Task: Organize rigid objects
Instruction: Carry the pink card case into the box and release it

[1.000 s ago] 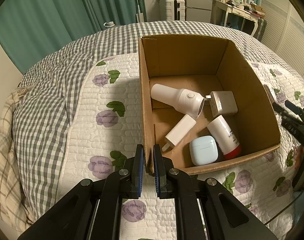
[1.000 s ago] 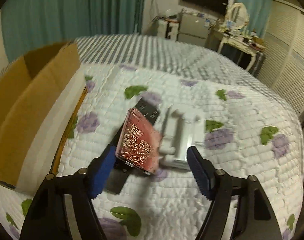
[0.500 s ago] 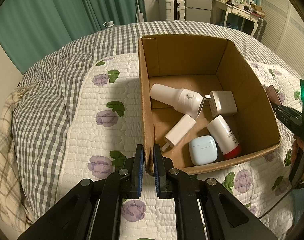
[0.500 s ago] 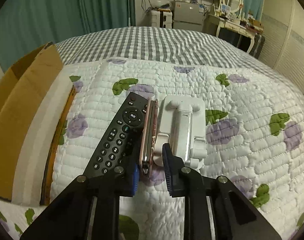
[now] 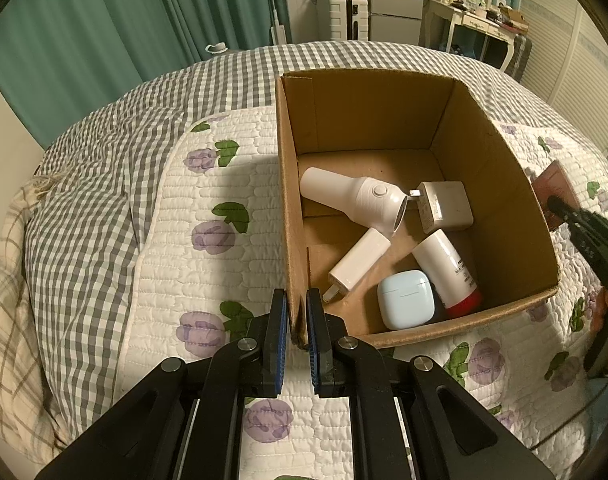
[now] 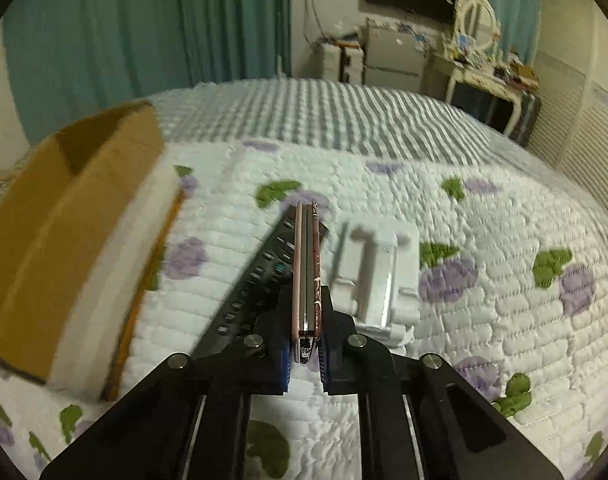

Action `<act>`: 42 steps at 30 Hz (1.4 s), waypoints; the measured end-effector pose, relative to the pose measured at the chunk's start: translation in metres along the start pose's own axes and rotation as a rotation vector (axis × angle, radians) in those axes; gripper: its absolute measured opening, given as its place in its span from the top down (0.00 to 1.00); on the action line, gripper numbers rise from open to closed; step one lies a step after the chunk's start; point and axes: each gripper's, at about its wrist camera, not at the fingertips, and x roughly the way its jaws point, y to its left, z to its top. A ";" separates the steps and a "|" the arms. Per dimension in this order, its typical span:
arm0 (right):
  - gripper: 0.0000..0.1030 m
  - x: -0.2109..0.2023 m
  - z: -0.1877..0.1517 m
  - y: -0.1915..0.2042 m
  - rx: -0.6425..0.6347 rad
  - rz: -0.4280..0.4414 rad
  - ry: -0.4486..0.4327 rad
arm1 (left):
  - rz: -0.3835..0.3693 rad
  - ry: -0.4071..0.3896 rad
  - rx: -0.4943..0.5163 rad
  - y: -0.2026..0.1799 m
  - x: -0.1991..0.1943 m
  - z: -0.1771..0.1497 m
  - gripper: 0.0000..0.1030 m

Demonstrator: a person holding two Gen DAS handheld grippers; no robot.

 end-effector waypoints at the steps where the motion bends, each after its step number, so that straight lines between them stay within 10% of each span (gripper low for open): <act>1: 0.90 -0.006 0.002 0.004 -0.017 0.000 -0.014 | 0.001 0.000 0.001 0.000 0.000 0.000 0.91; 23: 0.90 -0.115 0.072 0.084 -0.205 0.130 -0.251 | 0.002 -0.001 0.003 -0.001 0.000 0.000 0.91; 42: 0.90 -0.030 0.060 0.169 -0.310 0.158 -0.113 | -0.015 -0.015 0.007 0.000 0.000 0.000 0.91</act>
